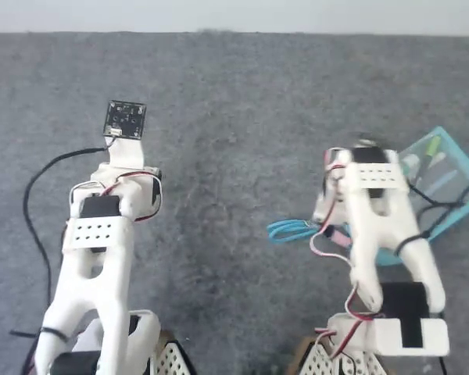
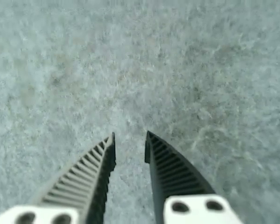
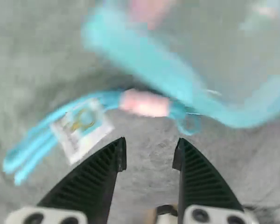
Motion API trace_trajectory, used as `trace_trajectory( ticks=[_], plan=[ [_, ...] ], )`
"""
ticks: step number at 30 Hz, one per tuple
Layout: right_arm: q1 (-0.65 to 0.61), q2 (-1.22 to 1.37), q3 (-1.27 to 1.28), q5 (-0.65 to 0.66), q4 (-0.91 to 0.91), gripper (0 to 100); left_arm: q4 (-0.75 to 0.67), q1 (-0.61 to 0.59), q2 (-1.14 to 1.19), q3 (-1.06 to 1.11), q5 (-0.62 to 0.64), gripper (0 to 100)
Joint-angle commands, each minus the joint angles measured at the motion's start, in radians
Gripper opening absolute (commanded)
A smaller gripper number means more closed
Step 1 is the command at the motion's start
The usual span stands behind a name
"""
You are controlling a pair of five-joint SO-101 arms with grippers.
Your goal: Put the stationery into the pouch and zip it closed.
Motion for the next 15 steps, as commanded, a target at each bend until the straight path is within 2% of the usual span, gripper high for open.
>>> trace_trajectory(
  ticks=[1, 6, 10, 15],
  plan=[
    [0.022, -0.056, -0.009, -0.180, -0.030, 17.0, -0.031, -0.005, -0.038, -0.013, 0.017, 10],
    [-0.045, 0.076, -0.020, -0.203, -0.085, 17.0, -0.029, -0.006, -0.038, -0.013, 0.017, 10],
    [-0.028, 0.211, -0.100, -0.279, -0.081, 16.7, -0.029, -0.006, -0.038, -0.013, 0.017, 10],
    [-0.018, 0.312, -0.155, -0.285, -0.081, 16.5, -0.031, -0.006, -0.038, -0.013, 0.017, 10]
  ],
)
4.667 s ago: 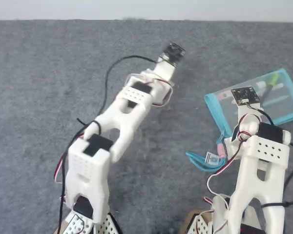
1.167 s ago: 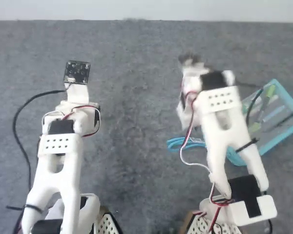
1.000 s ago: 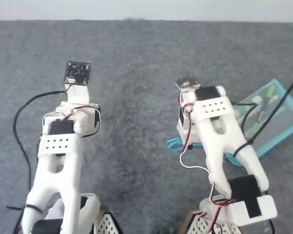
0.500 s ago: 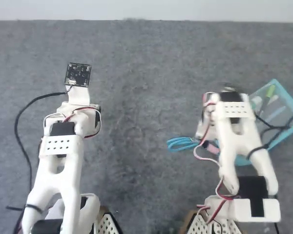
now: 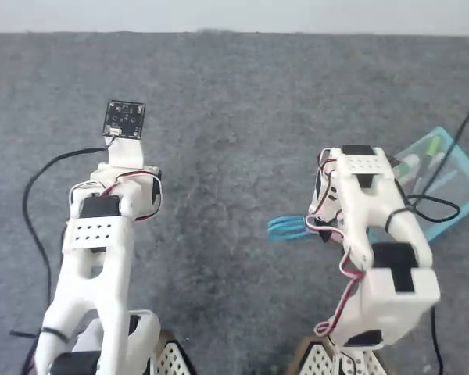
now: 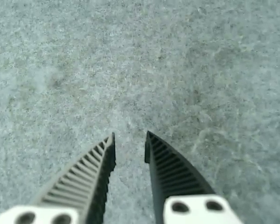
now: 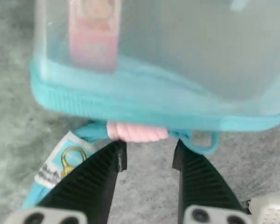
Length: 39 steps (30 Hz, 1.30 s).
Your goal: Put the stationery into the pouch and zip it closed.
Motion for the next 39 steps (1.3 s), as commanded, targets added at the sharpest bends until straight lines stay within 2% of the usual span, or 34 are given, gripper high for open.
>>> trace_trajectory(
  ticks=[1, 7, 9, 13, 20, 27, 34, 39],
  plan=[
    [0.016, 0.015, -0.068, -0.015, -0.007, 16.5, -0.028, -0.006, -0.038, -0.013, 0.015, 10],
    [0.091, -0.076, -0.087, -0.017, 0.025, 13.6, -0.028, -0.005, -0.038, -0.013, 0.015, 10],
    [0.093, -0.137, -0.083, -0.018, 0.028, 13.8, -0.029, -0.005, -0.038, -0.013, 0.015, 10],
    [0.071, -0.226, -0.051, -0.109, 0.007, 15.6, -0.029, -0.005, -0.038, -0.013, 0.015, 10],
    [0.071, -0.222, 0.018, -0.115, -0.087, 16.9, -0.029, -0.005, -0.038, -0.013, 0.015, 10],
    [0.070, -0.088, 0.043, -0.106, -0.122, 16.9, -0.031, -0.005, -0.038, -0.013, 0.015, 10],
    [0.082, 0.111, -0.055, -0.051, -0.107, 16.5, -0.048, -0.005, -0.038, -0.010, 0.015, 10],
    [0.102, 0.213, -0.216, -0.034, 0.065, 16.5, -0.048, -0.005, -0.038, -0.010, 0.015, 10]
  ],
)
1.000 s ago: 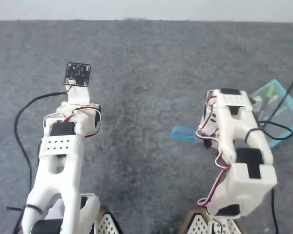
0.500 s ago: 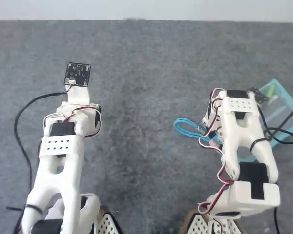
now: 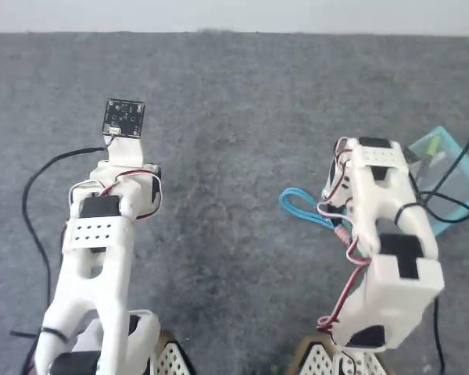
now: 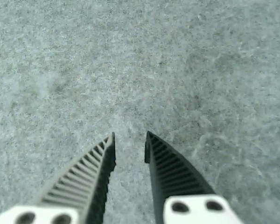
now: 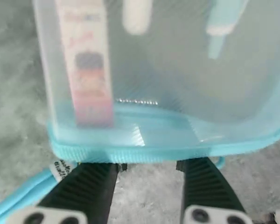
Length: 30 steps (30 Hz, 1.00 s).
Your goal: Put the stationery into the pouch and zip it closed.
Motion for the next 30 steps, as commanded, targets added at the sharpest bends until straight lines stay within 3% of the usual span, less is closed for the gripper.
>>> trace_trajectory(
  ticks=[1, 10, 13, 16, 20, 22, 26, 30],
  plan=[
    [0.012, 0.107, -0.092, 0.064, 0.093, 16.5, -0.026, -0.005, -0.038, -0.010, 0.015, 10],
    [0.005, 0.219, -0.316, 0.110, 0.186, 3.6, -0.026, -0.005, -0.038, -0.010, 0.017, 10],
    [0.013, 0.208, -0.347, 0.315, 0.180, 1.9, -0.028, -0.006, -0.038, -0.007, 0.017, 10],
    [0.039, 0.176, -0.348, 0.468, 0.044, 0.7, -0.028, -0.006, -0.038, -0.002, 0.017, 10],
    [0.065, 0.145, -0.351, 0.875, -0.076, 0.7, -0.029, -0.006, -0.038, -0.002, 0.017, 10],
    [0.068, 0.136, -0.350, 0.832, -0.061, 0.6, -0.029, -0.006, -0.038, -0.002, 0.017, 10],
    [0.045, 0.111, -0.354, 0.557, 0.036, 0.6, -0.054, -0.006, -0.038, 0.001, 0.017, 10],
    [-0.001, 0.050, -0.348, 0.493, 0.081, 6.1, -0.052, -0.006, -0.038, 0.004, 0.017, 10]
  ],
)
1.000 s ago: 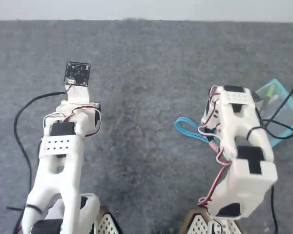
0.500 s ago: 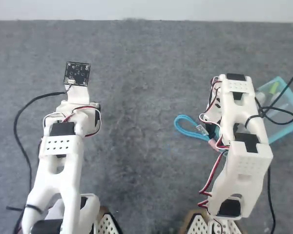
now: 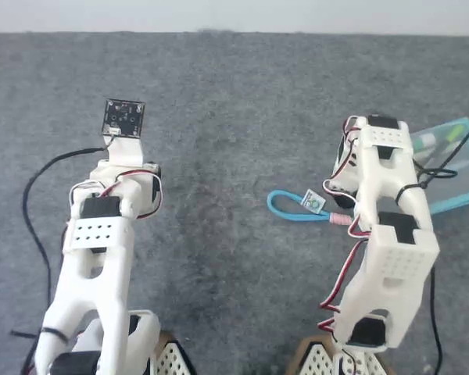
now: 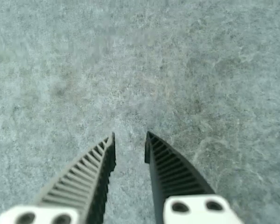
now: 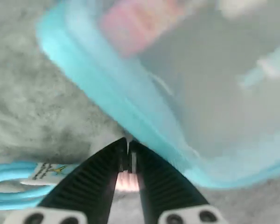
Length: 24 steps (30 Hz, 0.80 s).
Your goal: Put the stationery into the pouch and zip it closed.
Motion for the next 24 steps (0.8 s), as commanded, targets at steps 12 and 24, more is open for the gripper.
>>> trace_trajectory(
  ticks=[12, 24],
  plan=[
    [-0.134, -0.417, 0.351, -0.149, -0.151, 9.1, -0.029, -0.005, -0.038, 0.005, 0.014, 10],
    [-0.070, -0.288, 0.351, -0.338, -0.171, 25.2, -0.029, -0.005, -0.038, 0.005, 0.014, 10]
  ],
)
